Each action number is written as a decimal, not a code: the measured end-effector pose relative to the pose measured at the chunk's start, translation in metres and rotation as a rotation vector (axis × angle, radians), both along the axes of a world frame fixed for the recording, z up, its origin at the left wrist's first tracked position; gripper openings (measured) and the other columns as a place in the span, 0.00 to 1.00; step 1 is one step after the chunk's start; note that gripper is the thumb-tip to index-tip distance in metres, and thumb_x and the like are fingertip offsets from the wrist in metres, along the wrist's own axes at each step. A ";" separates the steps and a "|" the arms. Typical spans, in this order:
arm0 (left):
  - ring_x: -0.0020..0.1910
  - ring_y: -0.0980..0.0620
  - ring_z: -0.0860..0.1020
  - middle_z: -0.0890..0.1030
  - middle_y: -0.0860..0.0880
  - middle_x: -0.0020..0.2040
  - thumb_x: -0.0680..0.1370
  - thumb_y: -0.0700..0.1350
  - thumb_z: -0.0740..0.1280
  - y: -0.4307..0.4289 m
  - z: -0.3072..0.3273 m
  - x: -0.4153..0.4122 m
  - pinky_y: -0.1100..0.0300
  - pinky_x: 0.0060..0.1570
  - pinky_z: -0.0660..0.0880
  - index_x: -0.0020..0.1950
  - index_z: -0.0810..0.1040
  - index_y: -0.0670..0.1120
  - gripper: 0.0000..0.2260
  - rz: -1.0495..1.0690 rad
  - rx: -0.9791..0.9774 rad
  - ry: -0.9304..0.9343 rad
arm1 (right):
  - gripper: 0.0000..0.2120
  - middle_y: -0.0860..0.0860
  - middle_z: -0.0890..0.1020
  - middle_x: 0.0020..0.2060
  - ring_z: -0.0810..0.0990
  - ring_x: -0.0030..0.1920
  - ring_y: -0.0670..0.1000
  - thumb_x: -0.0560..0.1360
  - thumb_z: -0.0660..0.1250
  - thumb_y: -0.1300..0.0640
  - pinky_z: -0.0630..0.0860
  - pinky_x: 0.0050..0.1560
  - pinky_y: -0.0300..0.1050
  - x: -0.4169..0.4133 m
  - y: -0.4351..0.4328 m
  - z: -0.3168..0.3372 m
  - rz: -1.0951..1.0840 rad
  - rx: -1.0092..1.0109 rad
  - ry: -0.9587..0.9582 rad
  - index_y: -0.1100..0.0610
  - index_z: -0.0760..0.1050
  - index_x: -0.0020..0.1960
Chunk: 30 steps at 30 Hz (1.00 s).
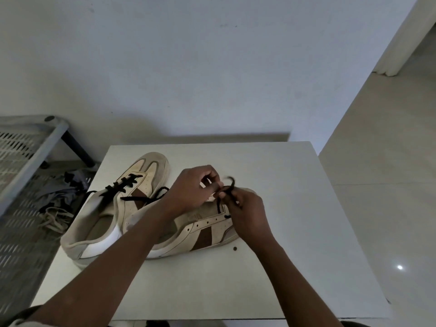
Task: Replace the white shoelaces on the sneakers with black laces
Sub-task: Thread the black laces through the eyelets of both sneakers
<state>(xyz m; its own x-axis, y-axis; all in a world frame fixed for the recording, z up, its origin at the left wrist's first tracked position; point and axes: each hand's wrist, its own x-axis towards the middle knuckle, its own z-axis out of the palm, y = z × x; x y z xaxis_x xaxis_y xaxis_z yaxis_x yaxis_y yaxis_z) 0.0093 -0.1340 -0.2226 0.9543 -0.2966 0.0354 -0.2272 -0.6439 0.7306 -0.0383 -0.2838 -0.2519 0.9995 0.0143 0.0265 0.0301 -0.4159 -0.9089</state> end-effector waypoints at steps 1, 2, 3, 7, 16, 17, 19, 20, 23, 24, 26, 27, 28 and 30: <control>0.41 0.62 0.78 0.80 0.58 0.40 0.77 0.46 0.68 0.001 -0.005 -0.001 0.64 0.42 0.74 0.45 0.76 0.50 0.02 0.017 0.028 0.003 | 0.10 0.48 0.83 0.36 0.79 0.39 0.43 0.80 0.63 0.56 0.73 0.40 0.39 0.001 -0.002 0.003 -0.020 0.046 0.027 0.56 0.81 0.43; 0.43 0.61 0.78 0.80 0.57 0.41 0.78 0.48 0.67 0.001 -0.010 -0.003 0.61 0.43 0.75 0.47 0.76 0.50 0.03 0.020 0.080 0.011 | 0.11 0.48 0.84 0.38 0.81 0.40 0.44 0.80 0.62 0.56 0.75 0.43 0.39 0.002 -0.004 0.005 -0.035 0.075 0.039 0.56 0.81 0.44; 0.44 0.58 0.78 0.80 0.56 0.44 0.78 0.50 0.66 0.001 -0.016 -0.005 0.59 0.44 0.75 0.49 0.76 0.50 0.04 0.018 0.156 0.011 | 0.11 0.48 0.84 0.38 0.82 0.41 0.44 0.80 0.62 0.57 0.76 0.44 0.39 0.002 -0.005 0.005 -0.042 0.105 0.041 0.56 0.81 0.44; 0.45 0.55 0.74 0.79 0.52 0.51 0.78 0.52 0.61 0.004 -0.027 -0.018 0.57 0.44 0.71 0.49 0.80 0.48 0.11 -0.110 0.342 -0.213 | 0.12 0.51 0.84 0.35 0.83 0.39 0.50 0.81 0.59 0.59 0.79 0.43 0.46 -0.001 0.001 0.006 -0.061 0.173 0.060 0.59 0.78 0.43; 0.35 0.53 0.75 0.81 0.50 0.39 0.75 0.53 0.69 -0.002 -0.024 -0.031 0.57 0.39 0.74 0.49 0.80 0.47 0.10 -0.318 0.395 -0.127 | 0.12 0.51 0.79 0.30 0.78 0.31 0.50 0.82 0.58 0.64 0.78 0.37 0.43 -0.006 0.008 0.041 -0.026 0.443 -0.052 0.58 0.76 0.43; 0.34 0.55 0.75 0.81 0.51 0.38 0.75 0.53 0.68 -0.003 -0.024 -0.033 0.58 0.40 0.75 0.49 0.80 0.48 0.10 -0.337 0.406 -0.132 | 0.12 0.51 0.78 0.30 0.77 0.30 0.50 0.82 0.57 0.64 0.78 0.38 0.46 -0.005 0.009 0.047 -0.029 0.515 -0.106 0.58 0.76 0.43; 0.30 0.61 0.73 0.79 0.57 0.35 0.75 0.52 0.70 -0.003 -0.023 -0.037 0.60 0.38 0.75 0.48 0.81 0.49 0.07 -0.371 0.374 -0.114 | 0.12 0.51 0.78 0.30 0.77 0.30 0.51 0.82 0.57 0.64 0.79 0.42 0.51 -0.002 0.009 0.060 -0.039 0.666 -0.216 0.60 0.76 0.44; 0.29 0.62 0.71 0.76 0.58 0.33 0.75 0.51 0.70 -0.005 -0.021 -0.039 0.63 0.36 0.73 0.47 0.80 0.49 0.06 -0.382 0.364 -0.100 | 0.11 0.51 0.79 0.30 0.78 0.31 0.52 0.82 0.57 0.64 0.80 0.43 0.51 0.000 0.007 0.065 -0.055 0.734 -0.254 0.60 0.75 0.45; 0.31 0.61 0.73 0.75 0.59 0.34 0.76 0.52 0.69 -0.008 -0.018 -0.043 0.67 0.34 0.68 0.46 0.81 0.50 0.06 -0.382 0.311 -0.055 | 0.08 0.51 0.83 0.38 0.83 0.40 0.50 0.81 0.59 0.61 0.80 0.49 0.47 0.005 -0.002 0.062 -0.106 0.736 -0.220 0.60 0.77 0.49; 0.32 0.59 0.75 0.76 0.59 0.35 0.76 0.52 0.69 -0.008 -0.018 -0.044 0.67 0.34 0.69 0.46 0.82 0.51 0.06 -0.368 0.283 -0.030 | 0.08 0.50 0.85 0.44 0.83 0.47 0.47 0.80 0.62 0.58 0.79 0.54 0.46 0.008 -0.005 0.055 -0.108 0.587 -0.144 0.58 0.78 0.54; 0.35 0.57 0.77 0.81 0.56 0.37 0.76 0.52 0.69 -0.008 -0.019 -0.045 0.65 0.36 0.71 0.46 0.83 0.52 0.05 -0.322 0.224 0.011 | 0.17 0.46 0.81 0.57 0.79 0.55 0.42 0.78 0.65 0.51 0.75 0.59 0.42 0.011 -0.012 0.036 -0.030 0.150 0.064 0.54 0.74 0.66; 0.34 0.57 0.77 0.82 0.55 0.36 0.76 0.50 0.69 -0.007 -0.020 -0.046 0.63 0.36 0.72 0.46 0.83 0.51 0.05 -0.288 0.176 0.032 | 0.21 0.45 0.79 0.59 0.77 0.54 0.42 0.78 0.65 0.48 0.72 0.57 0.40 0.011 -0.015 0.026 0.029 -0.049 0.139 0.53 0.71 0.68; 0.32 0.57 0.77 0.82 0.53 0.35 0.75 0.48 0.71 -0.006 -0.022 -0.046 0.62 0.35 0.72 0.44 0.83 0.49 0.04 -0.240 0.109 0.053 | 0.19 0.45 0.79 0.58 0.77 0.52 0.42 0.78 0.65 0.47 0.71 0.54 0.39 0.011 -0.017 0.019 0.086 -0.196 0.179 0.53 0.73 0.66; 0.29 0.56 0.76 0.81 0.50 0.33 0.73 0.43 0.73 -0.004 -0.024 -0.047 0.62 0.33 0.72 0.42 0.84 0.45 0.02 -0.138 -0.014 0.069 | 0.10 0.45 0.83 0.49 0.79 0.46 0.45 0.77 0.66 0.49 0.74 0.50 0.43 0.008 -0.021 0.013 0.154 -0.289 0.214 0.53 0.81 0.53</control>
